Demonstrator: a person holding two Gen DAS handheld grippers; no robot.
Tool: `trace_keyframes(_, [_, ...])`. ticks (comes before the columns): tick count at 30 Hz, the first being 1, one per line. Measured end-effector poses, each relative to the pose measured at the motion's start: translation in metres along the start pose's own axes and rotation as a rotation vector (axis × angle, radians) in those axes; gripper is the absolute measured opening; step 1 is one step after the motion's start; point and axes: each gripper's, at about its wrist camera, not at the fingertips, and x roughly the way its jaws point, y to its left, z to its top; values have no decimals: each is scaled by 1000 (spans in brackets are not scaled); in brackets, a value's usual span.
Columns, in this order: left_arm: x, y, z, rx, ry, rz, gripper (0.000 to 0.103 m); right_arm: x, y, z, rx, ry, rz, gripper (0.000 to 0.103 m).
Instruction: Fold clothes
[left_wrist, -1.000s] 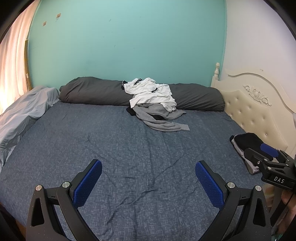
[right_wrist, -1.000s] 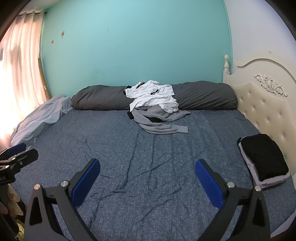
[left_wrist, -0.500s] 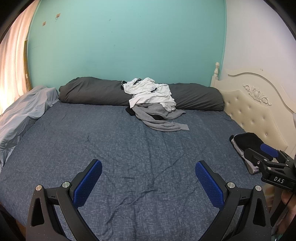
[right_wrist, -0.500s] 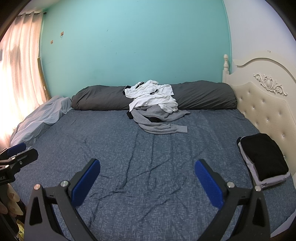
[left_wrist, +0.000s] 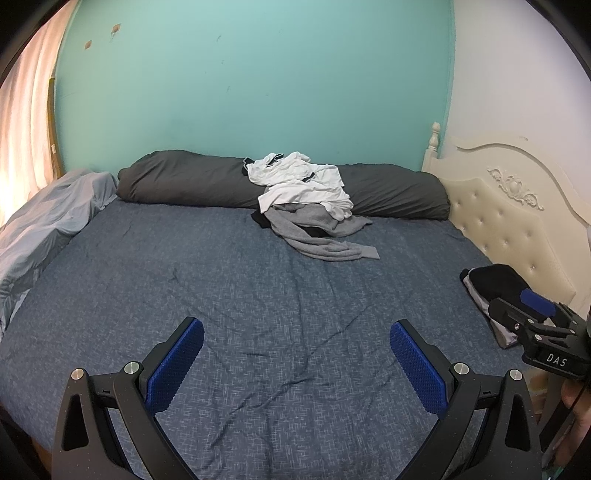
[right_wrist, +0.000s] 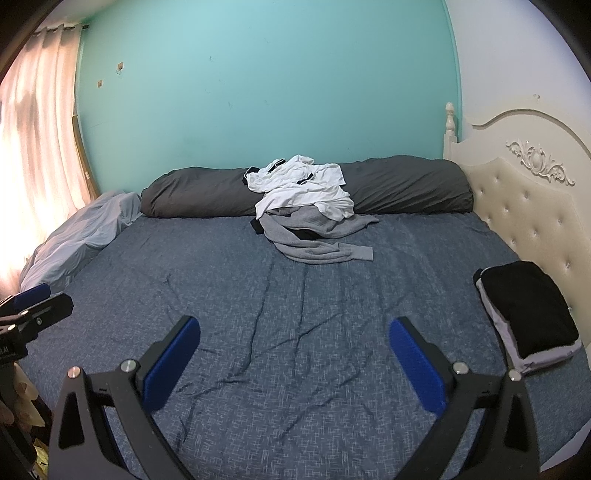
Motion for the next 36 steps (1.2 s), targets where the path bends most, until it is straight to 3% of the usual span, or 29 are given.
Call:
trace_keyframes(10, [31,-2,13,11,-18,31,103,32,-19,2,18,20,18,103])
trace_keyframes(18, [83,5,30,2,-14,49,103,83,-36,9,14,32,26,103])
trace_keyframes(24, [149,16,46,-3,3,49,103,143,-44,26,-6,28,38,103])
trace_keyframes(31, [254,45,78,-12,13,33,103,241,-49,68,-36,9,54,103])
trace_keyframes(36, [305,68,108,-39,19,30,103,297,-50,102,-38,-1,54,103])
